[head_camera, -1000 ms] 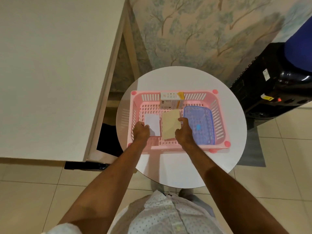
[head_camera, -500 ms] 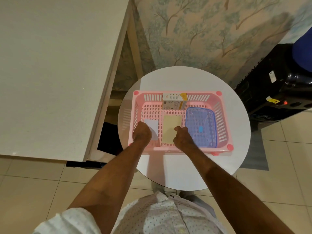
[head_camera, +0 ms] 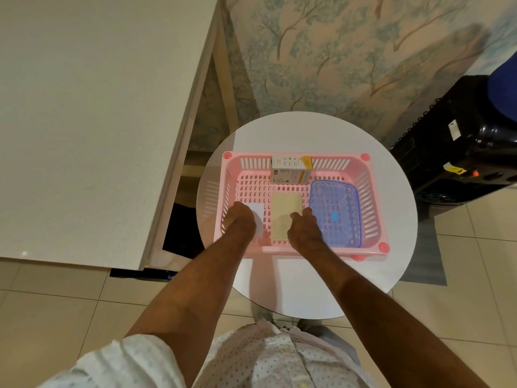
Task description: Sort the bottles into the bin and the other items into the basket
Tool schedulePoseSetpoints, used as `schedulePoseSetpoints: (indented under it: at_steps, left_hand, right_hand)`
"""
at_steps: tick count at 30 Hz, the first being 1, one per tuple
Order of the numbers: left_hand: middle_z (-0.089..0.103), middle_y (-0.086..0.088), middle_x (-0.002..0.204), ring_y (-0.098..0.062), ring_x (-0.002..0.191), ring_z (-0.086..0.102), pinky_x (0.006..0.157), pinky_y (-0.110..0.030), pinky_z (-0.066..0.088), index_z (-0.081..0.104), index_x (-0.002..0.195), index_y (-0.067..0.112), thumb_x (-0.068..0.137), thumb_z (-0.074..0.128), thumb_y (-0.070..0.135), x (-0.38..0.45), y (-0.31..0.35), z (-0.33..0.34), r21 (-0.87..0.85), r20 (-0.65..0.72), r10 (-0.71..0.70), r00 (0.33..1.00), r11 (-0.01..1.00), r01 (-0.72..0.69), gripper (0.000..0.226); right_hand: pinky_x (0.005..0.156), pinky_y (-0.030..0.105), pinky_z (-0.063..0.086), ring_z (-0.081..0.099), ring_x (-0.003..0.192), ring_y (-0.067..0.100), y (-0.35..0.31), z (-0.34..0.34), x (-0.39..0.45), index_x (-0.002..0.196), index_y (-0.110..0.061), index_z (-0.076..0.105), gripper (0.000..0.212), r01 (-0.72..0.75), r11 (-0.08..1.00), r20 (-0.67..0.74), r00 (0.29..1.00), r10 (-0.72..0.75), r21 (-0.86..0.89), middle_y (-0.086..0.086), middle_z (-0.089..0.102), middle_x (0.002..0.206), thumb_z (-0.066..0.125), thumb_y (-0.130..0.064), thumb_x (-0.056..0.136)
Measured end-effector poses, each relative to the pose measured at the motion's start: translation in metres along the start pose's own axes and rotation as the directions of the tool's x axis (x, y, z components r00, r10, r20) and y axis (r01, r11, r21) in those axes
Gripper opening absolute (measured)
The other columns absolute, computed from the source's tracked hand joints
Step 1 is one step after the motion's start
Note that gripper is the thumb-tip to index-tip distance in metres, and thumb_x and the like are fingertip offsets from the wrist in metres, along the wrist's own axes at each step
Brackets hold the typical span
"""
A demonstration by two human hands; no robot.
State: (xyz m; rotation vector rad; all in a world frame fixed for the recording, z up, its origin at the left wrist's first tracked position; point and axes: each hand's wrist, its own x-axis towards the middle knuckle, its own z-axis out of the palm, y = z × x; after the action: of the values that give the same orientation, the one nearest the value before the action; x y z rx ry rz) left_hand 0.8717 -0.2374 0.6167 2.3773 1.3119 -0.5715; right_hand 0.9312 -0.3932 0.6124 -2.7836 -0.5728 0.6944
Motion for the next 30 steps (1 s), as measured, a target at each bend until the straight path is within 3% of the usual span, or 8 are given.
schedulePoseSetpoints:
  at_steps: [4, 9, 12, 14, 17, 21, 25, 30]
  left_hand:
    - [0.057, -0.013, 0.141, -0.027, 0.13, 0.056, 0.107, -0.033, 0.046, 0.048, 0.143, 0.006, 0.103, 0.056, 0.021, -0.005, 0.001, -0.003, 0.143, 0.023, 0.096, 0.995, 0.985, -0.099, 0.044]
    - [0.059, -0.016, 0.138, -0.032, 0.127, 0.059, 0.099, -0.036, 0.051, 0.053, 0.141, 0.0, 0.104, 0.052, 0.016, -0.008, -0.003, 0.005, 0.078, -0.019, 0.173, 0.985, 0.982, -0.171, 0.041]
    - [0.057, -0.017, 0.14, -0.033, 0.129, 0.057, 0.105, -0.036, 0.05, 0.051, 0.143, 0.001, 0.105, 0.049, 0.016, -0.006, -0.003, 0.009, 0.177, -0.003, 0.212, 0.977, 0.962, -0.208, 0.041]
    - [0.058, -0.018, 0.139, -0.034, 0.127, 0.058, 0.093, -0.033, 0.049, 0.052, 0.141, 0.0, 0.106, 0.043, 0.017, -0.008, -0.002, 0.007, 0.175, 0.048, 0.218, 0.975, 0.959, -0.223, 0.04]
    - [0.067, -0.013, 0.128, -0.031, 0.113, 0.067, 0.084, -0.034, 0.051, 0.06, 0.131, 0.007, 0.104, 0.05, 0.023, -0.009, -0.006, 0.004, 0.101, -0.034, 0.214, 0.976, 0.973, -0.21, 0.033]
    - [0.07, -0.004, 0.117, -0.023, 0.096, 0.07, 0.087, -0.039, 0.058, 0.059, 0.121, 0.015, 0.104, 0.05, 0.03, -0.019, -0.01, 0.002, 0.17, -0.16, 0.374, 0.914, 0.922, -0.347, 0.025]
    - [0.062, -0.006, 0.127, -0.024, 0.109, 0.062, 0.094, -0.043, 0.053, 0.054, 0.128, 0.015, 0.103, 0.048, 0.039, -0.037, -0.012, 0.0, 0.174, -0.285, 0.448, 0.847, 0.893, -0.414, 0.036]
    - [0.055, -0.003, 0.14, -0.021, 0.121, 0.055, 0.101, -0.038, 0.046, 0.048, 0.138, 0.018, 0.103, 0.041, 0.049, -0.07, -0.022, 0.004, 0.232, -0.374, 0.539, 0.754, 0.842, -0.487, 0.048]
  right_hand:
    - [0.105, 0.034, 0.051, 0.049, 0.131, 0.026, 0.002, 0.003, 0.002, 0.142, -0.015, 0.047, 0.042, -0.02, 1.0, -0.02, 1.0, 0.021, 0.02, 0.01, 0.04, 0.149, 0.055, -0.028, 0.103]
    - [0.103, 0.036, 0.047, 0.044, 0.131, 0.027, 0.001, 0.003, 0.003, 0.141, -0.011, 0.048, 0.04, 0.02, 0.999, -0.015, 1.0, -0.02, -0.044, 0.012, 0.039, 0.149, 0.052, -0.024, 0.104]
    - [0.106, 0.039, 0.047, 0.039, 0.136, 0.029, 0.001, 0.0, 0.0, 0.138, -0.009, 0.054, 0.039, 0.035, 0.996, -0.047, 0.998, -0.039, -0.081, 0.014, 0.037, 0.152, 0.055, -0.02, 0.101]
    - [0.107, 0.04, 0.047, 0.039, 0.136, 0.029, 0.004, -0.004, -0.002, 0.139, -0.009, 0.054, 0.039, 0.04, 0.997, -0.062, 0.997, -0.044, -0.061, 0.013, 0.039, 0.151, 0.054, -0.02, 0.101]
    - [0.1, 0.039, 0.051, 0.045, 0.129, 0.026, 0.01, -0.011, -0.003, 0.137, -0.012, 0.057, 0.04, 0.084, 0.996, -0.123, 0.989, -0.088, -0.037, 0.01, 0.047, 0.14, 0.054, -0.024, 0.099]
    - [0.095, 0.042, 0.048, 0.051, 0.12, 0.028, 0.023, -0.022, -0.009, 0.131, -0.012, 0.061, 0.039, 0.08, 0.996, -0.214, 0.973, -0.088, -0.046, 0.009, 0.056, 0.131, 0.056, -0.031, 0.098]
    - [0.095, 0.046, 0.041, 0.048, 0.12, 0.035, 0.046, -0.033, -0.019, 0.128, -0.009, 0.059, 0.041, 0.087, 0.991, -0.242, 0.964, -0.109, -0.097, 0.013, 0.055, 0.13, 0.054, -0.037, 0.099]
    - [0.107, 0.046, 0.036, 0.045, 0.131, 0.034, 0.07, -0.044, -0.048, 0.14, -0.007, 0.051, 0.05, 0.177, 0.98, -0.332, 0.922, -0.198, -0.092, 0.014, 0.053, 0.14, 0.05, -0.04, 0.102]
